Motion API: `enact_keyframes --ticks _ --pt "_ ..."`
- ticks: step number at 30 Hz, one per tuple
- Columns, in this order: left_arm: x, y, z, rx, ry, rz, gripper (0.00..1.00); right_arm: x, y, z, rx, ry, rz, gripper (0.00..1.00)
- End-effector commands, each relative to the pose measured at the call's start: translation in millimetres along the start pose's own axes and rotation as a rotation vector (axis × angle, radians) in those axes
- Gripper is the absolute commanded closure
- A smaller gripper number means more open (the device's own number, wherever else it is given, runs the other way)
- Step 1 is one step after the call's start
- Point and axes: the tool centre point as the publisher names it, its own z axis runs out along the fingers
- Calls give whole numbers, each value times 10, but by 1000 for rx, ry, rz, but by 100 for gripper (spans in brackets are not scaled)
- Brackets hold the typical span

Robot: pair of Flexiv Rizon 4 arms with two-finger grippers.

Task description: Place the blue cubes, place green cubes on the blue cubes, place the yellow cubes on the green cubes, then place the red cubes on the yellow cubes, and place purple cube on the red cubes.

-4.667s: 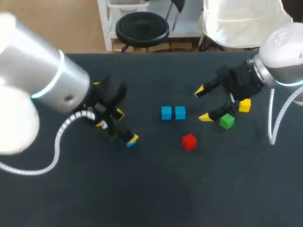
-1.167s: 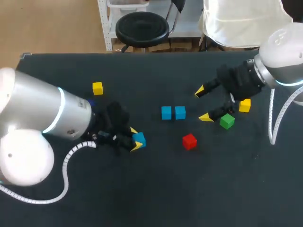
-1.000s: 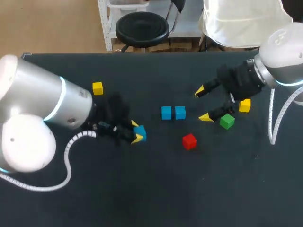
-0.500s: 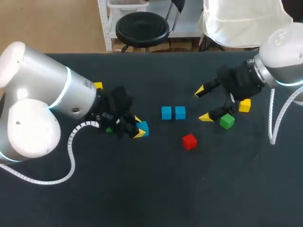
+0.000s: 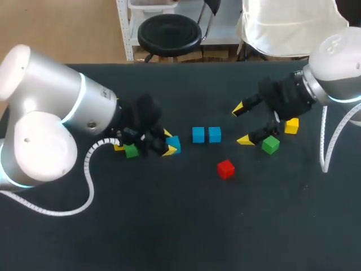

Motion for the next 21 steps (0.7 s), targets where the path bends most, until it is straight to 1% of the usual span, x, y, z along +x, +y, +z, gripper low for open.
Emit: enact_keyframes --ticks 1,4,7,9,10,21 --pt "-42 189 73 20 9 11 100 5 -1 1 0 -2 -1 0" --pt "-2 278 73 20 16 14 100 5 -1 1 0 -2 -1 0" --pt "47 372 92 42 27 13 100 5 -1 1 0 -2 -1 0" --pt "81 432 113 61 54 -11 100 5 -1 1 0 -2 -1 0" --pt "94 450 110 57 51 -19 100 5 -1 1 0 -2 -1 0" --pt "94 450 110 57 51 -19 100 5 -1 1 0 -2 -1 0"
